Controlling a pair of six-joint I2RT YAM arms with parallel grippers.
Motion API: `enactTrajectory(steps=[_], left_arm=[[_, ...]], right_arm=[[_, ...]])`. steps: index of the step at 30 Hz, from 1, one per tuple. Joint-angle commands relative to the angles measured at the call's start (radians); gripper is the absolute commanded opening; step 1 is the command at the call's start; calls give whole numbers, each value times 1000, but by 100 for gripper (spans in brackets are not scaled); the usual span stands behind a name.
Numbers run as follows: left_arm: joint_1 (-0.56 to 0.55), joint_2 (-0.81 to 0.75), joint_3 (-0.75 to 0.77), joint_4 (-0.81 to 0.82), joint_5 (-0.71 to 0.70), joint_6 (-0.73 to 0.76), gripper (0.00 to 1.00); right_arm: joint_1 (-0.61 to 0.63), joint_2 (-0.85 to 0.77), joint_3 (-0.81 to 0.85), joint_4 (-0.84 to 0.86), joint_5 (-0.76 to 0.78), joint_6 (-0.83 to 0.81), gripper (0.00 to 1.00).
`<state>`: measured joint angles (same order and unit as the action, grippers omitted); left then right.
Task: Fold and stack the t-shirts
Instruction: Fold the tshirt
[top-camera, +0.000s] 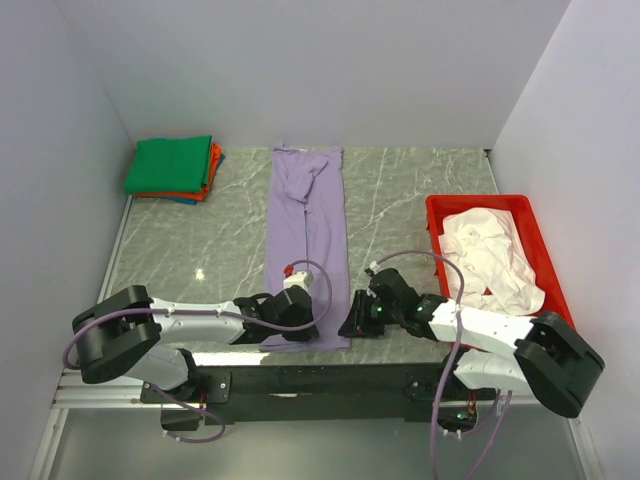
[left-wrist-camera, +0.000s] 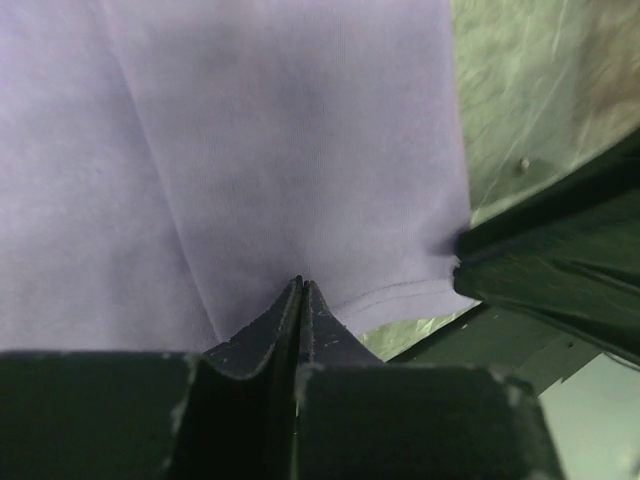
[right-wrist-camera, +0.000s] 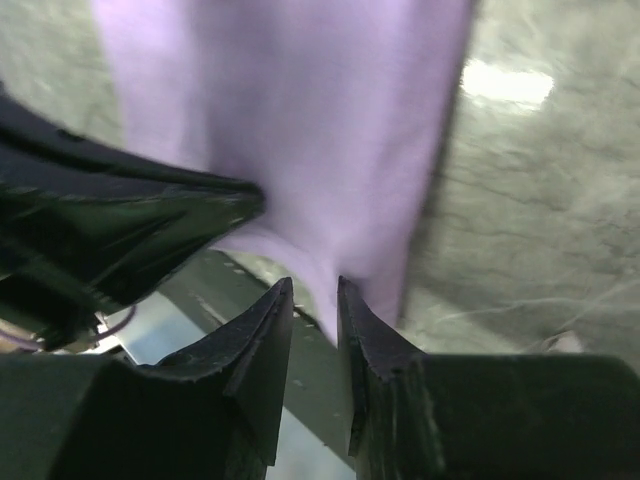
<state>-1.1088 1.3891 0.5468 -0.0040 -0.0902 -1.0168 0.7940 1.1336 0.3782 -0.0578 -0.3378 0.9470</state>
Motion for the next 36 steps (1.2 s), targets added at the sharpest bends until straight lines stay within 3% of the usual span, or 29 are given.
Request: enactTrajectory(steps=[1, 14, 19, 23, 26, 30, 36], left_arm=[[-20, 7, 15, 36, 0, -20, 5], [-23, -62, -15, 9, 10, -28, 6], [-22, -192, -21, -79, -52, -23, 18], [-10, -347, -27, -201, -141, -71, 43], [32, -450, -54, -312, -173, -133, 53], [112, -571, -113, -425, -155, -195, 53], [167, -728, -211, -548, -154, -302, 52]], right_arm=[[-6, 58, -27, 79, -41, 6, 31], [-6, -81, -58, -122, 31, -37, 30], [-6, -175, -35, -203, 65, -50, 31], [-4, -239, -25, -255, 85, -56, 34], [-7, -270, -36, -270, 82, -59, 40], [-10, -272, -65, -213, 45, -37, 47], [-12, -186, -93, -123, 22, -33, 47]])
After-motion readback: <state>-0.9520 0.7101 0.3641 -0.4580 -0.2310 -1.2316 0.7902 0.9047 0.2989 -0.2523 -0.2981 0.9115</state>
